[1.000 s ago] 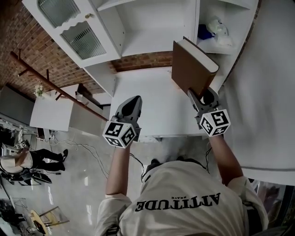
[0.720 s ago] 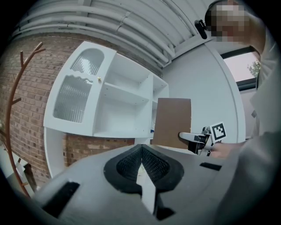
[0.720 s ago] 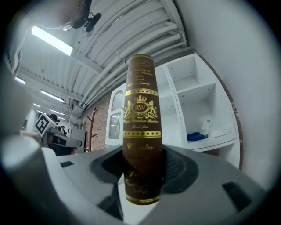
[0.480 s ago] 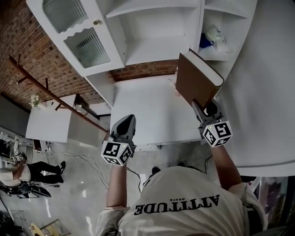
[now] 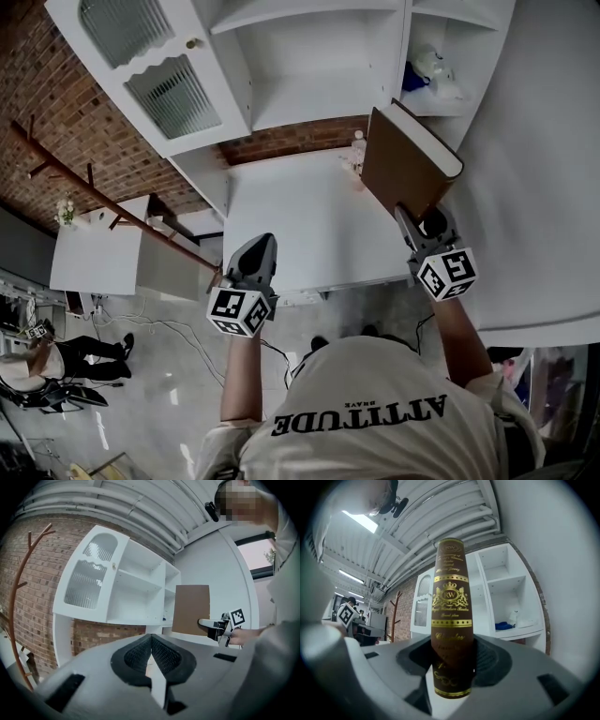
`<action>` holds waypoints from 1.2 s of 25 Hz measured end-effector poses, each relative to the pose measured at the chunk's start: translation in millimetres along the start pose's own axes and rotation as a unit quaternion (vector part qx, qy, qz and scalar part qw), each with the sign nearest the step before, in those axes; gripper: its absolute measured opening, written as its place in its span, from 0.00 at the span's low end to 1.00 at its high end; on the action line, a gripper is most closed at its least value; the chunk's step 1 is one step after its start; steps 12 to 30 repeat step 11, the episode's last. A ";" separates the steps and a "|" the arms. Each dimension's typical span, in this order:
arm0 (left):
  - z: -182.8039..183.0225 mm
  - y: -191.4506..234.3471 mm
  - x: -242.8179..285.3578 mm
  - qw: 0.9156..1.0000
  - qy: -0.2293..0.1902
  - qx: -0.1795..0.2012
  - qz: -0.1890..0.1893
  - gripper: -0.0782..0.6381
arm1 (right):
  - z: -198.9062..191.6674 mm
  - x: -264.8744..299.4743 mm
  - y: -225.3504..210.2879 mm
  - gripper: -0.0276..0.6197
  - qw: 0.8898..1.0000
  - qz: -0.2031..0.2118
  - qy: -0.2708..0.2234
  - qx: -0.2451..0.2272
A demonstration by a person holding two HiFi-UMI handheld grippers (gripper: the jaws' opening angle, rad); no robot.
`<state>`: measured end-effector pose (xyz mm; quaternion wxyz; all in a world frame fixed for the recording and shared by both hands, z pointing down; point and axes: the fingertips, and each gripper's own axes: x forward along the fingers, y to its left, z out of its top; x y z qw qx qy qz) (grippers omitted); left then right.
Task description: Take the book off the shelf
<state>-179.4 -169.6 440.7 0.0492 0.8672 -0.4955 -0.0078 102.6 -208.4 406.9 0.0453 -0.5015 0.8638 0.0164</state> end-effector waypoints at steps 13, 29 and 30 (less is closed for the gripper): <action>-0.3 -5.7 4.0 1.000 -0.008 -0.010 -0.011 0.14 | 1.2 -10.7 0.0 0.39 1.000 -0.010 -0.003 0.002; -0.3 -5.7 4.0 1.000 -0.008 -0.010 -0.011 0.14 | 1.2 -10.7 0.0 0.39 1.000 -0.010 -0.003 0.002; -0.3 -5.7 4.0 1.000 -0.008 -0.010 -0.011 0.14 | 1.2 -10.7 0.0 0.39 1.000 -0.010 -0.003 0.002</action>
